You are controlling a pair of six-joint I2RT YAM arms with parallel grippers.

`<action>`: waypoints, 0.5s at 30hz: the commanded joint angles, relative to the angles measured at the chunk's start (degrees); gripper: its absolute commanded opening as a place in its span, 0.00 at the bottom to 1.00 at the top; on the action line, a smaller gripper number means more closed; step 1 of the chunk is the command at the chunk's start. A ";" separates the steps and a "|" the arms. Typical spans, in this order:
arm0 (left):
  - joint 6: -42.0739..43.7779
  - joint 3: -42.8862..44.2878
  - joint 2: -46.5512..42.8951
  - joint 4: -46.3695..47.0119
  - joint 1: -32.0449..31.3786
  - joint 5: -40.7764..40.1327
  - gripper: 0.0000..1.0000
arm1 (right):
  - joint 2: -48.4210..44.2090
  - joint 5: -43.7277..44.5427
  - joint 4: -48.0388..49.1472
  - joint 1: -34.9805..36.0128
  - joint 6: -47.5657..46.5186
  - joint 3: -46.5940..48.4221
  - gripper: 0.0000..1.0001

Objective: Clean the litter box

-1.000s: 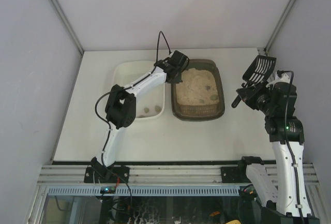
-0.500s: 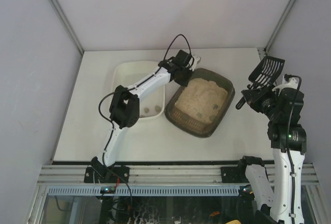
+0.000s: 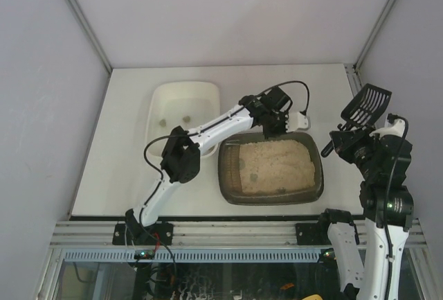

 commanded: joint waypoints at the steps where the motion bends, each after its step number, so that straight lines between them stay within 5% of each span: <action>1: 18.05 6.12 -2.86 0.23 -1.60 5.09 0.00 | -2.03 4.23 -2.43 -0.35 -2.62 0.92 0.00; 15: 44.55 8.40 0.46 0.00 -2.79 9.48 0.00 | -4.89 12.44 -7.88 -0.33 -4.65 2.35 0.00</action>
